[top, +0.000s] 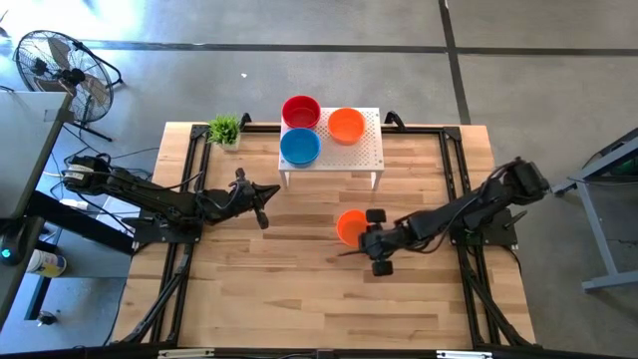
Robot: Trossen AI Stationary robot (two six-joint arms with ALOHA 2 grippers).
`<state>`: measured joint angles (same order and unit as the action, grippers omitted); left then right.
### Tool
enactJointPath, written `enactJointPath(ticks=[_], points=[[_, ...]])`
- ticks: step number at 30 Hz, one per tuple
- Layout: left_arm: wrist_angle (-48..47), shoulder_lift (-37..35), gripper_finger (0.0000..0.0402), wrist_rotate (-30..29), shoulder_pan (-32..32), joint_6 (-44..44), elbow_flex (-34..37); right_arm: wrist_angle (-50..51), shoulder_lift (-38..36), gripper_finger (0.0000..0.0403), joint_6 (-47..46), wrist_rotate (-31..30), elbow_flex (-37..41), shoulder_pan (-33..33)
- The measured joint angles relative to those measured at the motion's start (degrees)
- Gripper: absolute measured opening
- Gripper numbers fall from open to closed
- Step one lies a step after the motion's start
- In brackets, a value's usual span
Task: Pick & Place Mini bowls
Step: Stack the orange bowl on top of the orange bowls on the shelf
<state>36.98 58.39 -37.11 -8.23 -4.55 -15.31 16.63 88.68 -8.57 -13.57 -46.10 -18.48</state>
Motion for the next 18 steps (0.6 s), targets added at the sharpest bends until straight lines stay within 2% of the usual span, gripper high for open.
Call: enactJointPath(ticks=[3,6,12,14,18], points=[[-0.36,0.0,0.0003,0.0,0.0,0.0,0.0,0.2,3.06,0.0129,3.02,-0.95,-1.13,0.47],[-0.35,0.0,0.0003,0.16,0.0,-0.06,0.0,0.23,5.94,0.0109,4.61,1.58,-1.81,1.3],[0.65,-0.01,0.0003,0.67,0.0,-0.19,0.0,2.01,8.09,0.0031,5.98,1.12,-5.13,1.62],[0.61,-0.02,0.0003,2.32,0.05,-0.19,0.0,3.24,7.72,0.0008,6.09,1.2,-6.52,1.62],[0.35,-0.02,0.0001,10.01,3.06,-1.24,0.0,7.12,6.74,0.0006,6.14,4.0,-11.72,2.5]])
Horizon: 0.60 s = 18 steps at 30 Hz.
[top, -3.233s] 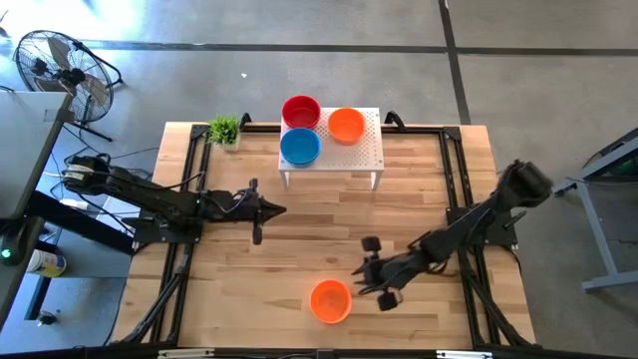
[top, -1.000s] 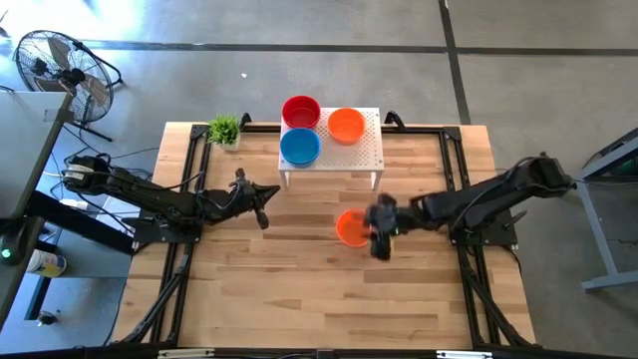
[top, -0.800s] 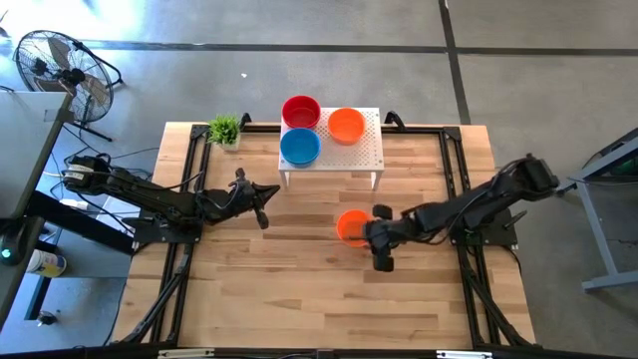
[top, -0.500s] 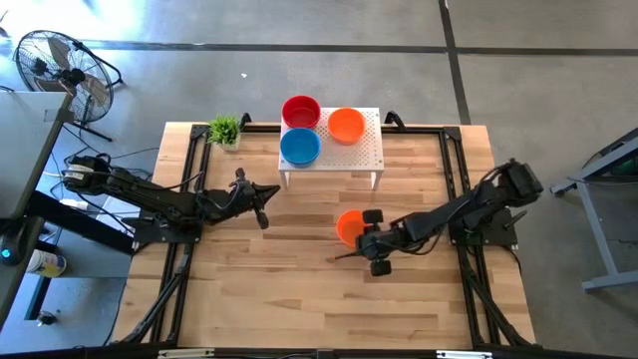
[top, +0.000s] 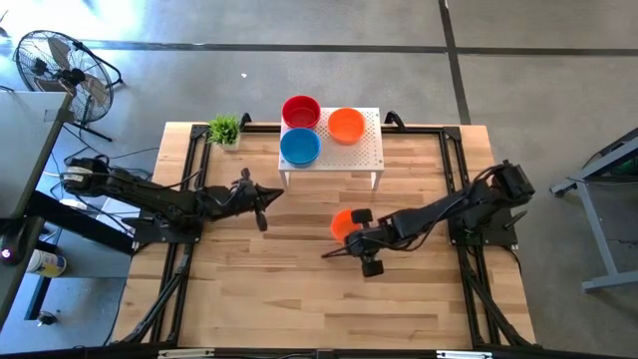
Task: Pick & Place Mini bowls
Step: Stack the orange bowl on top of the orange bowls on the shelf
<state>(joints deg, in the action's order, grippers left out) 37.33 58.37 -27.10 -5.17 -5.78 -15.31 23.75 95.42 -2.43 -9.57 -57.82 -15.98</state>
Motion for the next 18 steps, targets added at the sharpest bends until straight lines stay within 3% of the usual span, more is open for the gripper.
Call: enactJointPath(ticks=[5,11,18], points=[[-2.95,-1.25,0.0001,9.98,5.48,-1.14,0.0,12.99,-0.21,0.0003,3.69,1.18,-12.87,1.52],[-8.85,-6.63,0.0,10.71,8.32,0.06,-0.02,30.45,-0.26,0.0002,6.97,-2.14,-28.44,8.0],[-14.16,-14.43,0.0,13.88,11.21,2.08,0.0,37.14,-0.29,0.0001,7.85,-2.8,-42.97,23.8]])
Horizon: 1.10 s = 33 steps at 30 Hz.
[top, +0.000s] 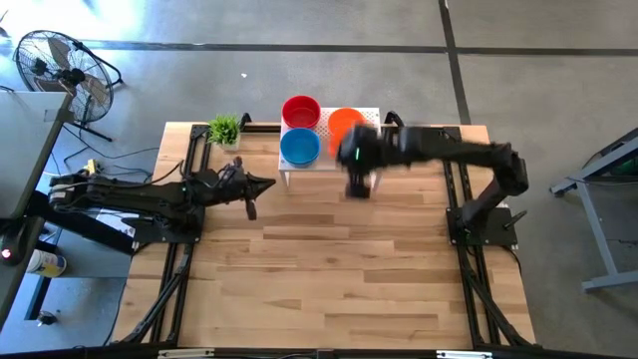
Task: Pick & Place Mini bowls
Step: Stack the orange bowl on top of the orange bowls on the shelf
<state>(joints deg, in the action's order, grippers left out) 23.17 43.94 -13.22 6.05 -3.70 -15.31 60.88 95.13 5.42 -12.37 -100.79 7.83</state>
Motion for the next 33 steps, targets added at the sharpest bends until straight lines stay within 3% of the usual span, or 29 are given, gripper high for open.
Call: enactJointPath(ticks=[5,9,22,33], points=[[-2.71,-1.16,0.0,3.95,2.8,1.64,0.0,-0.78,1.9,0.0001,3.22,2.86,-6.49,12.6],[-7.11,-3.07,0.0,5.55,5.88,1.7,0.09,0.01,6.11,0.0001,5.73,8.92,-10.56,17.73],[-8.77,-7.54,0.0,11.55,12.69,0.28,0.04,2.15,12.53,0.0004,9.77,9.53,-11.87,18.83],[-9.71,-7.47,0.0,12.7,13.09,-1.08,0.04,3.85,14.82,0.0007,10.08,12.9,-11.87,18.12]])
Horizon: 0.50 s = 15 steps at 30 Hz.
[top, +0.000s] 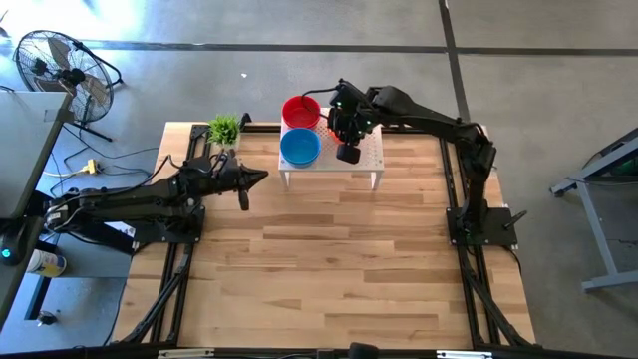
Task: Pick & Place Mini bowls
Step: Stack the orange bowl on top of the orange bowls on the shelf
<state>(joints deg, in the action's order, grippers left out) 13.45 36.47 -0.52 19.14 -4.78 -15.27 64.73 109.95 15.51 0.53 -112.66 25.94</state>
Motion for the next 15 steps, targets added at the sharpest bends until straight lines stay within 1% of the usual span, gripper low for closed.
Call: enactJointPath(ticks=[6,8,11,15], points=[[0.0,0.0,0.0,-0.01,0.0,-0.22,0.0,0.1,-0.01,0.001,0.04,3.84,0.0,-1.43],[0.01,0.0,0.0,-0.01,0.0,-0.24,0.0,0.11,-0.01,0.0016,0.63,4.28,0.0,-2.04],[0.0,0.0,0.0,-0.01,0.0,-0.19,0.0,-0.08,-0.02,0.004,1.46,4.11,0.0,-3.02],[0.0,0.0,0.0,-0.32,0.0,-0.1,0.0,-0.26,-0.19,0.0093,1.45,1.88,0.0,-3.65]])
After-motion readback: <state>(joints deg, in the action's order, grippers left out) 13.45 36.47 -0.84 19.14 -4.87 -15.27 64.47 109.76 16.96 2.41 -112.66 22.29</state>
